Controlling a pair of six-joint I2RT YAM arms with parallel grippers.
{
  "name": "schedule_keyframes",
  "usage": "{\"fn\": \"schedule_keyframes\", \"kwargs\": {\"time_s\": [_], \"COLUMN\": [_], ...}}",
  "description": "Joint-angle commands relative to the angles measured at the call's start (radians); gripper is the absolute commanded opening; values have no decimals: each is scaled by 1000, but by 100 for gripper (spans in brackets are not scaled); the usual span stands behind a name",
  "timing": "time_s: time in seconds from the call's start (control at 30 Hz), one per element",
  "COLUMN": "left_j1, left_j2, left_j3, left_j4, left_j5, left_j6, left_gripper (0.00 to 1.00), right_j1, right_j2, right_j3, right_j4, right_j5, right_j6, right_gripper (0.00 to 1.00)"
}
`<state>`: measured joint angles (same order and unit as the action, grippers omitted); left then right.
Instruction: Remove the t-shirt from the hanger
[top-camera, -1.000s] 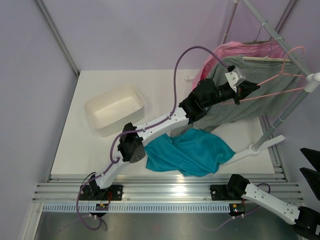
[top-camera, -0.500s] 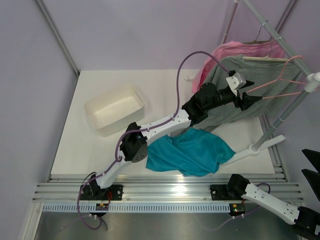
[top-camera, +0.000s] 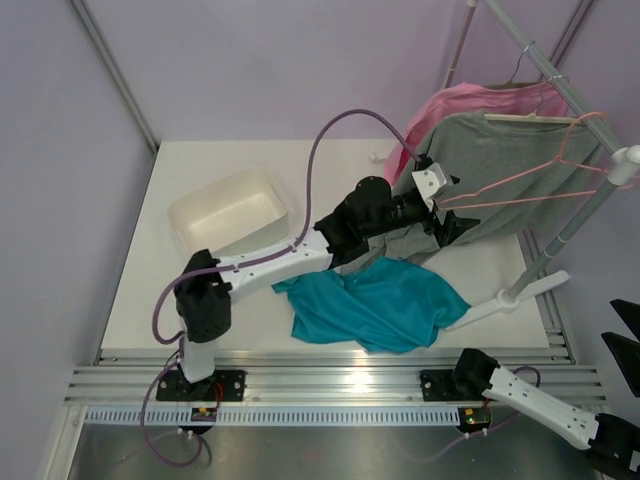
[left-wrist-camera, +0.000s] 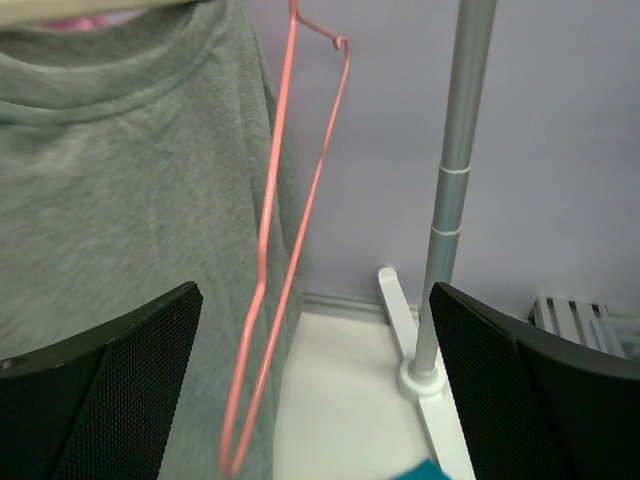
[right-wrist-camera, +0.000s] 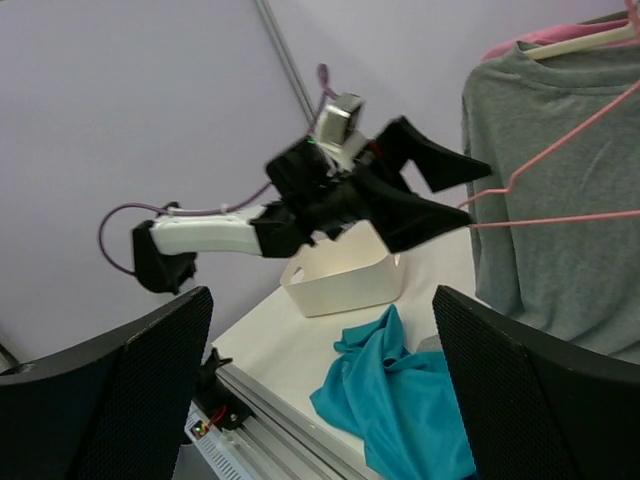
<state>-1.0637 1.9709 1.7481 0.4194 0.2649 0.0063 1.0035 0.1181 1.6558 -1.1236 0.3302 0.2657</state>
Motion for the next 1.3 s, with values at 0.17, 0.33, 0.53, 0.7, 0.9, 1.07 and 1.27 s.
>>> {"fn": "schedule_keyframes", "kwargs": {"time_s": [0.17, 0.33, 0.53, 0.7, 0.9, 1.07, 1.27], "left_j1": [4, 2, -39, -64, -64, -64, -67], "left_j2": [-502, -575, -511, -377, -299, -222, -133], "left_j3": [-455, -541, -708, -723, -736, -736, -717], "left_j4": [-152, -512, -577, -611, -552, -499, -484], "left_j5": [-293, -493, -501, -592, -523, -452, -427], "left_j6": [77, -99, -235, -273, -270, -266, -272], "left_gripper": [99, 99, 99, 99, 99, 99, 99], "right_j1": [-2, -3, -3, -3, -2, -3, -3], "right_j2": [32, 35, 72, 43, 15, 23, 25], "right_j3": [-79, -160, -255, -313, -317, -335, -361], "right_j4": [-84, -88, -99, -56, -44, -35, -13], "right_j5": [69, 47, 81, 47, 53, 53, 41], "right_j6": [33, 72, 89, 98, 92, 83, 78], "right_gripper": [99, 100, 99, 100, 100, 100, 99]}}
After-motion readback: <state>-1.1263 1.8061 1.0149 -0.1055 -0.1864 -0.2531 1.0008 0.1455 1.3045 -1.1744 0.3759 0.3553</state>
